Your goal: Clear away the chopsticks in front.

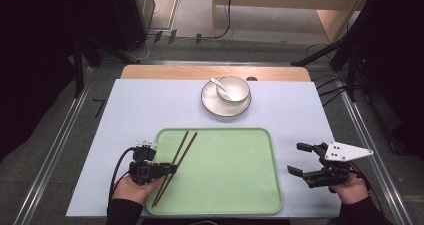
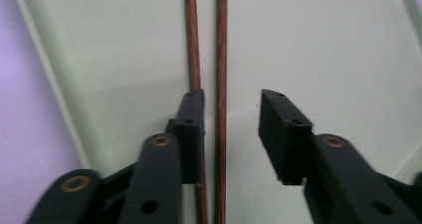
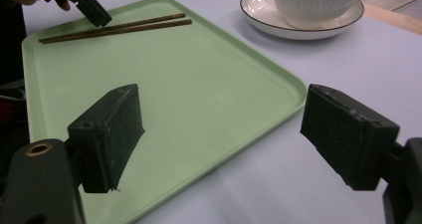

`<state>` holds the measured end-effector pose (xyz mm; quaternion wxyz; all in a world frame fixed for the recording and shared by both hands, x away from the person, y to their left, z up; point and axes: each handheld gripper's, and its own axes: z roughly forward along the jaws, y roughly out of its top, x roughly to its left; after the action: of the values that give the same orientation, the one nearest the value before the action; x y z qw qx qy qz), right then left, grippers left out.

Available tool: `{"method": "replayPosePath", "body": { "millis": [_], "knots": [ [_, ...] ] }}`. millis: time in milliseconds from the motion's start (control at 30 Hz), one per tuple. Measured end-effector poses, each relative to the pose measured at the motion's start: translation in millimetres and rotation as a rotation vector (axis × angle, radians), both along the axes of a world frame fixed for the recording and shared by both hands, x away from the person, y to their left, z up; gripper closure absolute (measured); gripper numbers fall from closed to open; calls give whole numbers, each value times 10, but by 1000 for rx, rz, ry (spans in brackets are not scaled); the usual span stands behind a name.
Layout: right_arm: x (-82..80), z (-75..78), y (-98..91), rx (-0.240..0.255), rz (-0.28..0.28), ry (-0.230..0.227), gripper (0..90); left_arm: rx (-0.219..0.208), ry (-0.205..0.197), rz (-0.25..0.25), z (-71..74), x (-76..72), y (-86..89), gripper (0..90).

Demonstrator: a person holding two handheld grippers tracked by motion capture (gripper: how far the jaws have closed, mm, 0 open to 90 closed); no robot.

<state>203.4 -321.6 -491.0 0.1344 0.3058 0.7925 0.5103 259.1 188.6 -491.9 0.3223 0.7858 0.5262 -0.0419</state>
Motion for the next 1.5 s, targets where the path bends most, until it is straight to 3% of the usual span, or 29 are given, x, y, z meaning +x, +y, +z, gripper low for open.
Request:
{"method": "replayPosePath", "body": {
  "millis": [100,167,267,400,533,933,1067,1200,1500],
  "knots": [
    [-3,0,0,-2,1,1,175,-37,-46,-69,39,-2,38,492],
    [-8,3,2,-4,-2,1,175,-42,-55,-121,38,-16,72,414],
    [-11,4,3,-4,-3,-1,175,-2,-96,-163,48,-57,129,371],
    [-6,3,-1,-5,-5,-2,175,10,-147,-180,95,-88,263,341],
    [-6,3,-6,-4,-6,-1,175,22,-187,-175,143,-105,417,317],
    [-10,6,-25,0,-18,-2,174,15,-280,-89,202,-183,849,305],
    [-11,7,-30,0,-22,-1,174,5,-313,-81,206,-208,962,298],
    [-8,5,-33,-1,-23,0,174,8,-326,-67,188,-210,1028,281],
    [-7,1,-25,1,-19,5,174,-5,-309,-44,154,-180,1076,268]
  ]
}}
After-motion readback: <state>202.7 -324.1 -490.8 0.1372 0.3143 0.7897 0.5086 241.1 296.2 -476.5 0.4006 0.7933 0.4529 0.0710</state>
